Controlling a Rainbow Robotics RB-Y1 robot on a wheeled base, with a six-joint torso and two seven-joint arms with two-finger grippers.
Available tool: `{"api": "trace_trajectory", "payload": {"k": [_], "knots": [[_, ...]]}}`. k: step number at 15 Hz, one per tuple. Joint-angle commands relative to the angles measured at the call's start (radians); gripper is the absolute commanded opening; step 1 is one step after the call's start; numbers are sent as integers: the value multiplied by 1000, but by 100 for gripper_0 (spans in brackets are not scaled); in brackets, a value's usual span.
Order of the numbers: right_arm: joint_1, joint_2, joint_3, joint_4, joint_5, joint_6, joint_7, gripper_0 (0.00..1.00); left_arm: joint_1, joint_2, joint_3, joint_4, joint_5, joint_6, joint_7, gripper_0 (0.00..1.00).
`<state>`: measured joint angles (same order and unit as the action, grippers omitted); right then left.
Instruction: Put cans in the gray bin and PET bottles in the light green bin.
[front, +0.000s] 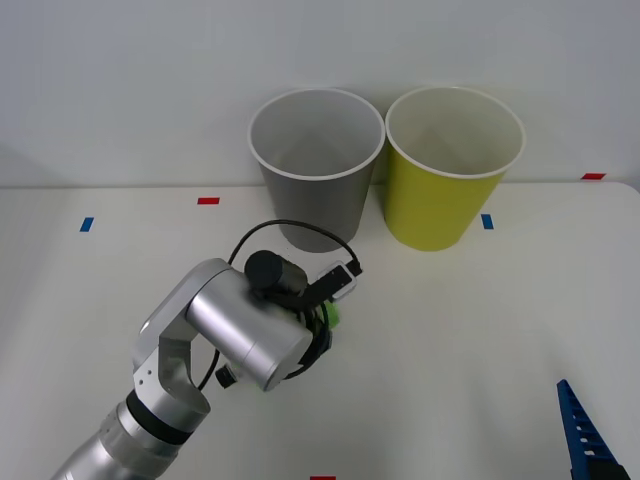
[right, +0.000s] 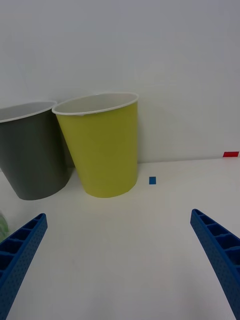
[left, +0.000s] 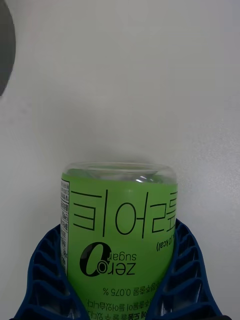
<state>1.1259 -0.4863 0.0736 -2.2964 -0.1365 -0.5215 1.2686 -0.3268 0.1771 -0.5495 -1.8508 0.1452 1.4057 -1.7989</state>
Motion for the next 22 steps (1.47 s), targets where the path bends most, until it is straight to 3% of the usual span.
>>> {"api": "trace_trajectory", "payload": {"k": [1,7,10,16,22], "knots": [[0,0,0,0,0,0,0,100,66,64,-4,-137,-1,-47,50,0],[0,0,0,0,0,0,0,100,226,237,20,-561,8,-90,225,0],[0,0,0,0,0,0,0,100,321,256,148,-711,113,-119,222,0],[0,0,0,0,0,0,0,100,341,265,341,-755,277,-198,208,0],[0,0,0,0,0,0,0,100,311,182,542,-767,482,-206,173,0]]}}
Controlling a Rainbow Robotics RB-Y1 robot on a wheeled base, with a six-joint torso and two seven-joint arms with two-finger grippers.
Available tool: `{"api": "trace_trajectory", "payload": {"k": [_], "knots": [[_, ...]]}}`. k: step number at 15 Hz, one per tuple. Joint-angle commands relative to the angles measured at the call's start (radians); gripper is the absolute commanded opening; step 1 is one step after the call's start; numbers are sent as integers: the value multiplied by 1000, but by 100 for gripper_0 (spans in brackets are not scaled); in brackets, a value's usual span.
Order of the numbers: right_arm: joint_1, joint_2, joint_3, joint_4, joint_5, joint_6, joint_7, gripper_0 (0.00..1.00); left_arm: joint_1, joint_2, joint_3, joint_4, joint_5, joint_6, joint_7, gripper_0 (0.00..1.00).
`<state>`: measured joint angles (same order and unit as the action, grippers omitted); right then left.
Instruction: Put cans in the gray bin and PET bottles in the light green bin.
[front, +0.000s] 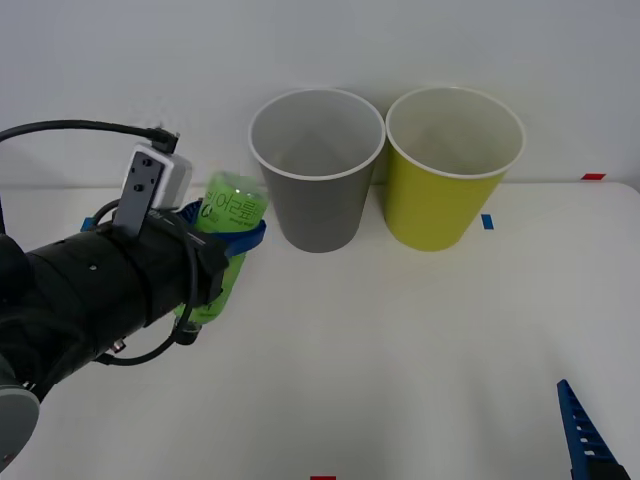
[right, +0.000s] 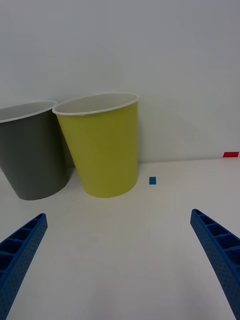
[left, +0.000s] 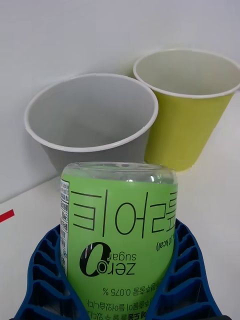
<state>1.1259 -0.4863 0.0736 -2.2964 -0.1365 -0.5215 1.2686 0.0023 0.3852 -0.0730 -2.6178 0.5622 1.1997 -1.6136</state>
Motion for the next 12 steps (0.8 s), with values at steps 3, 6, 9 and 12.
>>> {"api": "trace_trajectory", "payload": {"k": [3,6,9,12], "knots": [[0,0,0,0,0,0,0,100,-62,-52,159,0,142,0,-25,0],[0,0,0,0,0,0,0,100,-90,-35,187,0,145,0,-26,0],[0,0,0,0,0,0,0,100,-146,-34,196,0,145,3,-26,0],[0,0,0,0,0,0,0,100,-243,-32,217,0,125,90,-23,0]]}}
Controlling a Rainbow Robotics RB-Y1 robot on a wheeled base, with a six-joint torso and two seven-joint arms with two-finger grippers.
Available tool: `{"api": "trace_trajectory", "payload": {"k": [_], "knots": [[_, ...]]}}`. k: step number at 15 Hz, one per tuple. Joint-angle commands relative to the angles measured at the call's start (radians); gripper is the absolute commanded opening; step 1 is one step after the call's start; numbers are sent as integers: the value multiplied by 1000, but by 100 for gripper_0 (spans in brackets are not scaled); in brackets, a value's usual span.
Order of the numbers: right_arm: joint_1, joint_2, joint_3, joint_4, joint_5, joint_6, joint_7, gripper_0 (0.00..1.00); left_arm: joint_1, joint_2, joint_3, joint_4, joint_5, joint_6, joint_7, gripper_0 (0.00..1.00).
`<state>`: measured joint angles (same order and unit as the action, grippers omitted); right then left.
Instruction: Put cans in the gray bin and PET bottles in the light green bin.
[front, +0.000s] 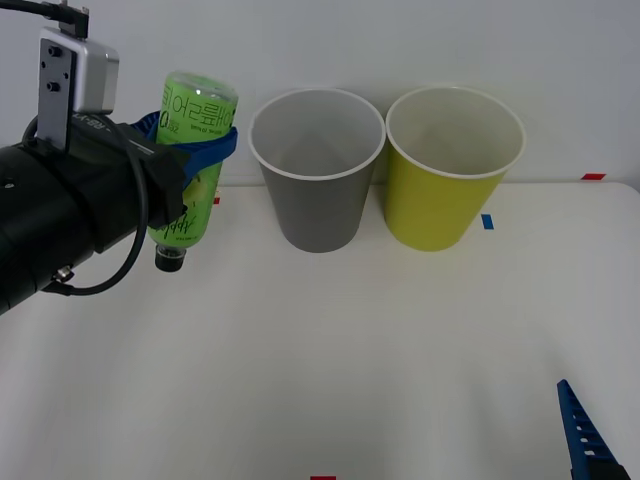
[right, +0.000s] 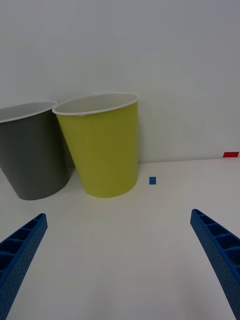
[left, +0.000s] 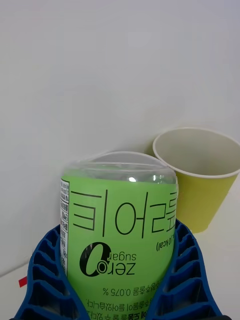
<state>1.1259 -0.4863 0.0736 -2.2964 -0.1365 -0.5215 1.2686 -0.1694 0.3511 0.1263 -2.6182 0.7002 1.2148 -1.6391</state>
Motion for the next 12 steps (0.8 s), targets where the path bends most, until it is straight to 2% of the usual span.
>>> {"api": "trace_trajectory", "payload": {"k": [1,7,10,12], "knots": [[0,0,0,0,0,0,0,100,-111,6,21,0,-13,106,10,0],[0,0,0,0,0,0,0,100,-291,-12,18,0,-21,129,35,0],[0,0,0,0,0,0,0,100,-435,-21,-30,9,-58,130,47,0],[0,0,0,0,0,0,0,100,-542,-27,-80,118,-99,130,59,0]]}}
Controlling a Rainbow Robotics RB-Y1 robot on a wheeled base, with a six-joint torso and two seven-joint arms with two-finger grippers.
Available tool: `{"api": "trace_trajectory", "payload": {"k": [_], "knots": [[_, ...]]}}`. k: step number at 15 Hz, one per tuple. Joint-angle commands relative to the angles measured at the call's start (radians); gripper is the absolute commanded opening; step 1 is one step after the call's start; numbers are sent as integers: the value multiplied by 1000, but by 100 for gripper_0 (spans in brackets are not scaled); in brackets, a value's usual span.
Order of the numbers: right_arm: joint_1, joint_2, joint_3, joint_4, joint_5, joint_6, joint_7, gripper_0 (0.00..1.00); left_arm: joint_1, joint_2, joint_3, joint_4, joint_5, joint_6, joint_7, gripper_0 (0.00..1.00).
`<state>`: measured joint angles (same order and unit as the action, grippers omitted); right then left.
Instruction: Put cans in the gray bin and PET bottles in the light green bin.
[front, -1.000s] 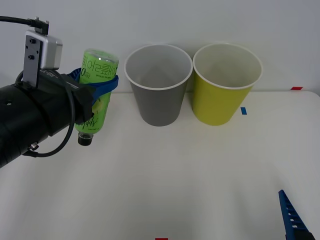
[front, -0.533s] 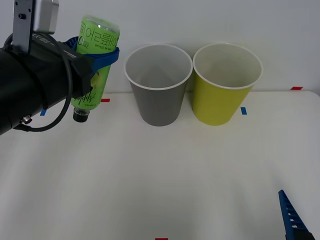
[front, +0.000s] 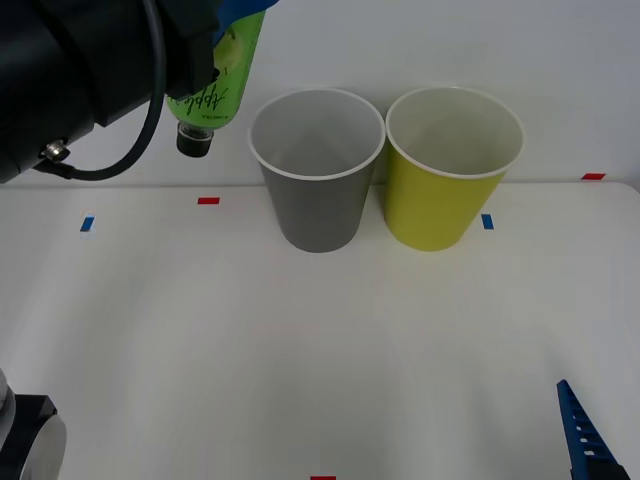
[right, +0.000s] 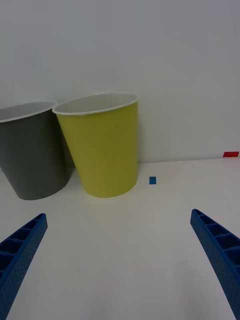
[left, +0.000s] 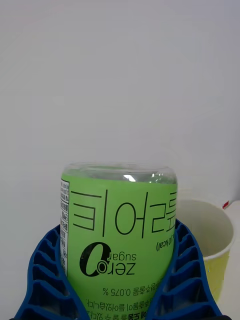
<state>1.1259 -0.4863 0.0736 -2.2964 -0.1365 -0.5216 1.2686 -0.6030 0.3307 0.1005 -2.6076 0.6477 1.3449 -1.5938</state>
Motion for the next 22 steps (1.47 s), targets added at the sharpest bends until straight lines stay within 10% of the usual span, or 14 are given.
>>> {"api": "trace_trajectory", "payload": {"k": [1,8,22], "knots": [[0,0,0,0,0,0,0,100,-156,-12,-65,165,-51,0,23,0],[0,0,0,0,0,0,0,100,-405,-125,-125,500,-131,-7,29,0],[0,0,0,0,0,0,0,100,-621,-222,-331,1133,-149,-533,72,0]]}}
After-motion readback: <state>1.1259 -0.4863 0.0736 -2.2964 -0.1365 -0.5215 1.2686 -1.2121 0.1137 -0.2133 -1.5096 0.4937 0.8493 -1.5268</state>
